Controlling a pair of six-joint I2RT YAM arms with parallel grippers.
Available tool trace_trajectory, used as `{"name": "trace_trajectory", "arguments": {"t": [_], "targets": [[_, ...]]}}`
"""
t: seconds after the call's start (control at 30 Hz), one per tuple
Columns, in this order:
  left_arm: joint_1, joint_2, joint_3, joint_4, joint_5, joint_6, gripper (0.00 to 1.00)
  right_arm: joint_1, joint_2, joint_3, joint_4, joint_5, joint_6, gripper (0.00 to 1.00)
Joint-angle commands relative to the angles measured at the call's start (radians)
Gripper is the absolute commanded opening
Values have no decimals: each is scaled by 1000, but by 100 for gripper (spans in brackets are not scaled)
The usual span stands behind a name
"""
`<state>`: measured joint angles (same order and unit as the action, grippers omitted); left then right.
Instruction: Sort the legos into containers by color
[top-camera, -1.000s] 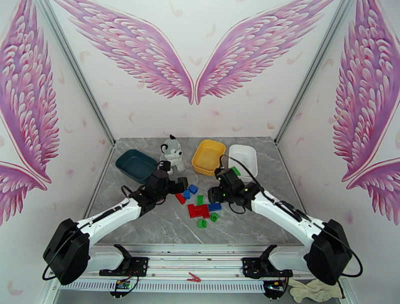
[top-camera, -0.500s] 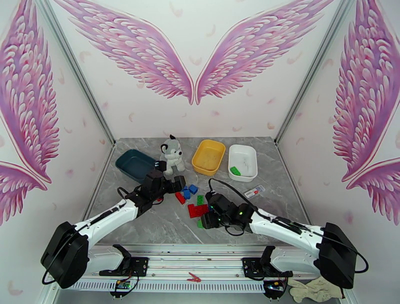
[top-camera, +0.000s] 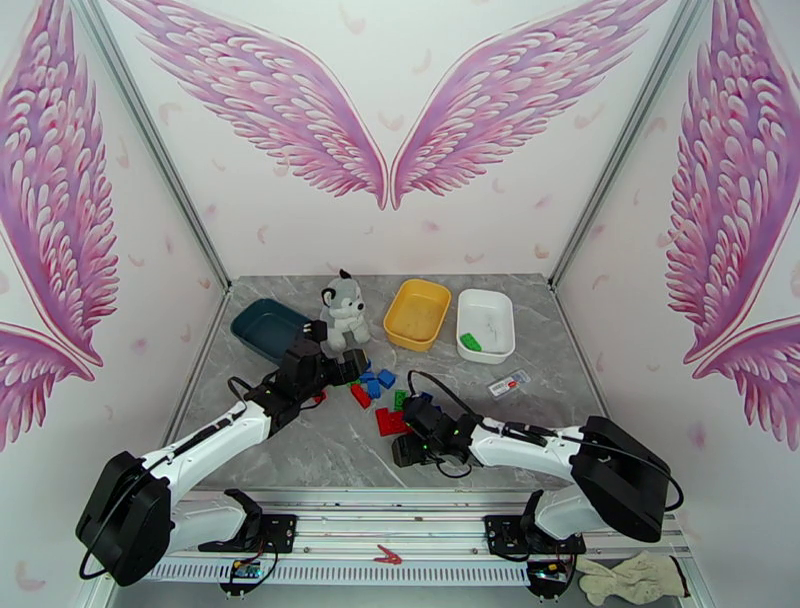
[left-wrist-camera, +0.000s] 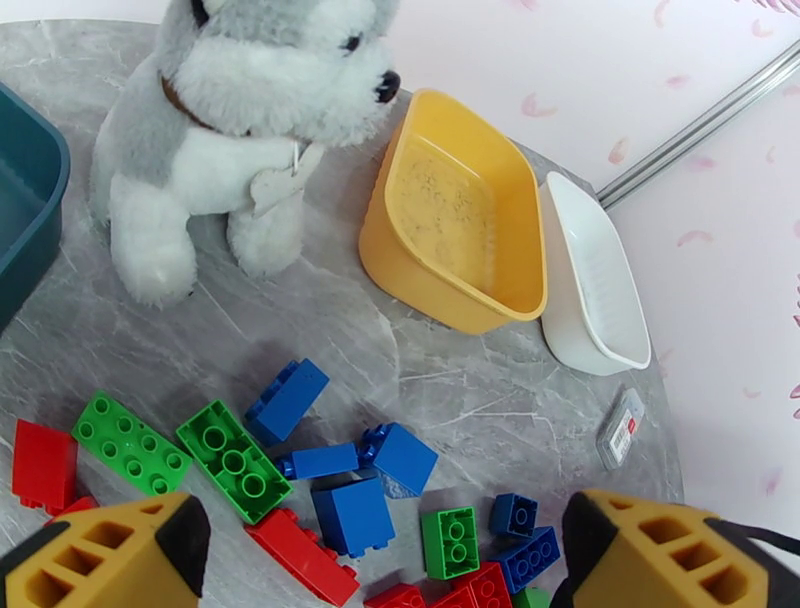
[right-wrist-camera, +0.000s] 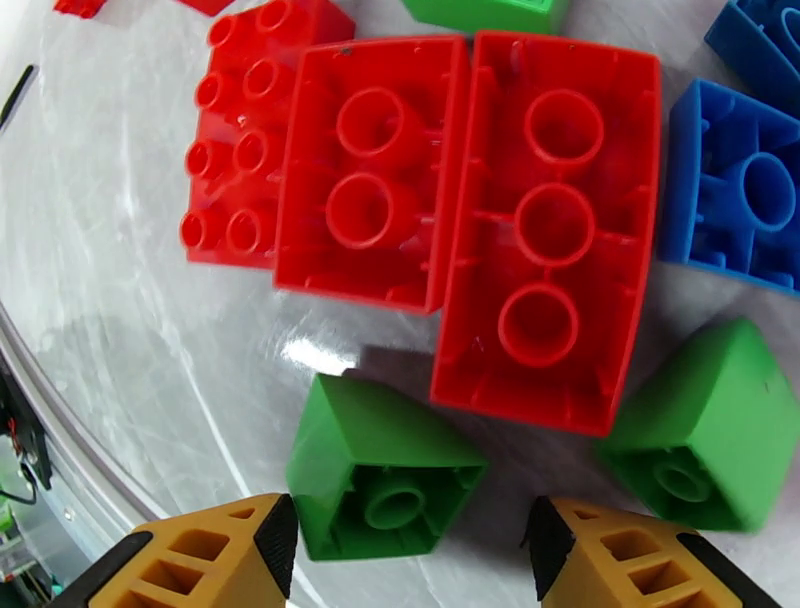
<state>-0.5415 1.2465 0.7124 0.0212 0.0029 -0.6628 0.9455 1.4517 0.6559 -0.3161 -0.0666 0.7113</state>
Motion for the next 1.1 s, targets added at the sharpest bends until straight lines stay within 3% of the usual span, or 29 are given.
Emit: {"name": "trace_trajectory", "arguments": {"t": [0.0, 0.43, 0.73, 1.07], "targets": [[3, -13, -15, 13, -5, -1, 99, 11, 63, -12, 99, -35, 27, 69], [2, 2, -15, 22, 0, -4, 99, 19, 125, 30, 135, -24, 30, 62], [3, 4, -15, 21, -3, -4, 99, 27, 174, 58, 156, -27, 37, 51], [2, -4, -16, 19, -8, 0, 99, 26, 53, 64, 74, 44, 21, 44]]}}
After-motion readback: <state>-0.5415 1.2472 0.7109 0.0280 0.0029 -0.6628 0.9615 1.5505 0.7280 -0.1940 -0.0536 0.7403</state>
